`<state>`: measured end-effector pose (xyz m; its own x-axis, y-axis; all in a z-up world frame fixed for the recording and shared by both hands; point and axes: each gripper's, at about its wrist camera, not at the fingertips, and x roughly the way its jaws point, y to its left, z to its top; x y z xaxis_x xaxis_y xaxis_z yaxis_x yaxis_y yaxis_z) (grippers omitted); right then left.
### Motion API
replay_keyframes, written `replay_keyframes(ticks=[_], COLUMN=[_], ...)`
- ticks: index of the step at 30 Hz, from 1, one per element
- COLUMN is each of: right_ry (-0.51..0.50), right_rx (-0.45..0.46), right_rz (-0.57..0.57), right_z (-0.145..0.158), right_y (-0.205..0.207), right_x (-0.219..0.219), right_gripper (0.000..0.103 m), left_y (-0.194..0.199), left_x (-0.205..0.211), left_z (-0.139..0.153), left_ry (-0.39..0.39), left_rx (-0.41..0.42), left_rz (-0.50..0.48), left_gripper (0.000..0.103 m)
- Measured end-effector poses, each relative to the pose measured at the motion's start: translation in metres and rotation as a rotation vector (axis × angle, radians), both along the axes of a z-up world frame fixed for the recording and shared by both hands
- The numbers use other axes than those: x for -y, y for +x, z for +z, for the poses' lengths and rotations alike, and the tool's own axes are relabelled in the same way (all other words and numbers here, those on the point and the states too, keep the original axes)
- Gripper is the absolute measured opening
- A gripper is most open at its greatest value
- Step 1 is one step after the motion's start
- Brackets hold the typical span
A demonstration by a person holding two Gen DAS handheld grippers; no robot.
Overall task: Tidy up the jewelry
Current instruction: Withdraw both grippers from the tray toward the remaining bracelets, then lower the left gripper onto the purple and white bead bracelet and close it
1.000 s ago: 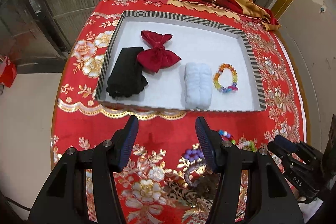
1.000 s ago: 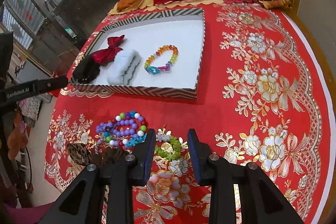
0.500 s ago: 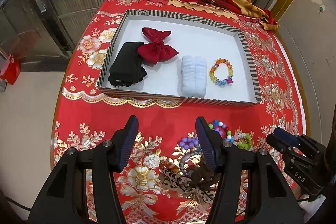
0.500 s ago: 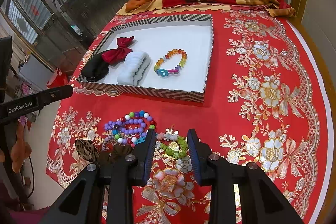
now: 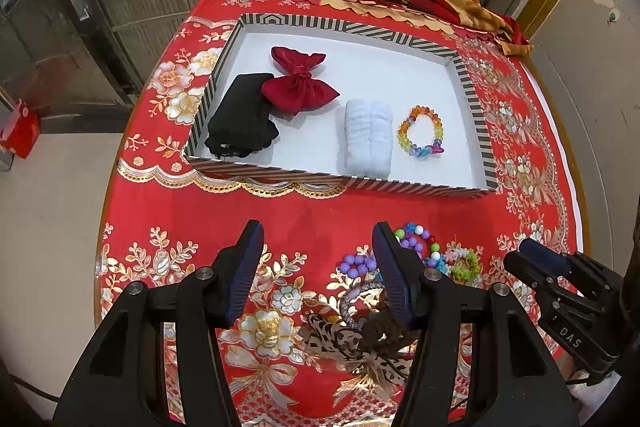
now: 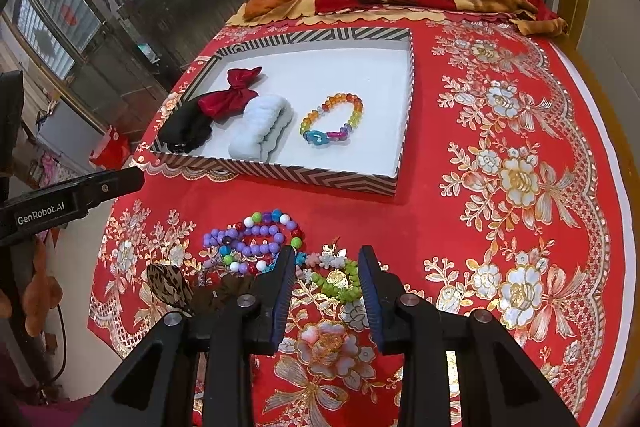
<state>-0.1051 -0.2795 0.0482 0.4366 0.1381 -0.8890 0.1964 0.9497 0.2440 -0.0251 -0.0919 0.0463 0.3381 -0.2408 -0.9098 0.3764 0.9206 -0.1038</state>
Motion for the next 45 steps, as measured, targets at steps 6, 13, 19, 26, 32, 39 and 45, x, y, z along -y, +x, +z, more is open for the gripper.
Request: replay_keyframes(ticks=[6, 13, 19, 26, 32, 39, 45], right_ry=[0.000, 0.007, 0.001, -0.025, -0.105, -0.106, -0.110], right_rx=[-0.011, -0.051, -0.101, -0.125, -0.132, -0.141, -0.139], right_rz=[-0.011, -0.022, -0.023, 0.011, 0.025, -0.014, -0.016], right_z=[-0.004, -0.021, -0.047, -0.065, -0.070, -0.069, -0.068], right_y=[-0.001, -0.001, 0.001, 0.005, 0.009, -0.003, -0.005], right_x=[0.002, 0.006, 0.009, 0.002, -0.001, 0.018, 0.018], right_gripper=[0.031, 0.031, 0.031, 0.031, 0.027, 0.027, 0.027], left_y=[0.003, 0.008, 0.008, 0.012, 0.013, 0.010, 0.004], left_x=[0.000, -0.001, 0.003, 0.002, 0.006, 0.022, 0.048], left_z=[-0.004, -0.014, -0.018, -0.022, -0.025, -0.029, -0.038], left_ry=[-0.002, -0.006, 0.000, 0.002, 0.008, 0.015, 0.058], left_rx=[-0.019, -0.055, -0.067, -0.084, -0.094, -0.107, -0.116], left_rz=[0.003, 0.004, -0.009, 0.001, -0.007, -0.056, -0.153], left_gripper=[0.056, 0.056, 0.056, 0.056, 0.056, 0.056, 0.056])
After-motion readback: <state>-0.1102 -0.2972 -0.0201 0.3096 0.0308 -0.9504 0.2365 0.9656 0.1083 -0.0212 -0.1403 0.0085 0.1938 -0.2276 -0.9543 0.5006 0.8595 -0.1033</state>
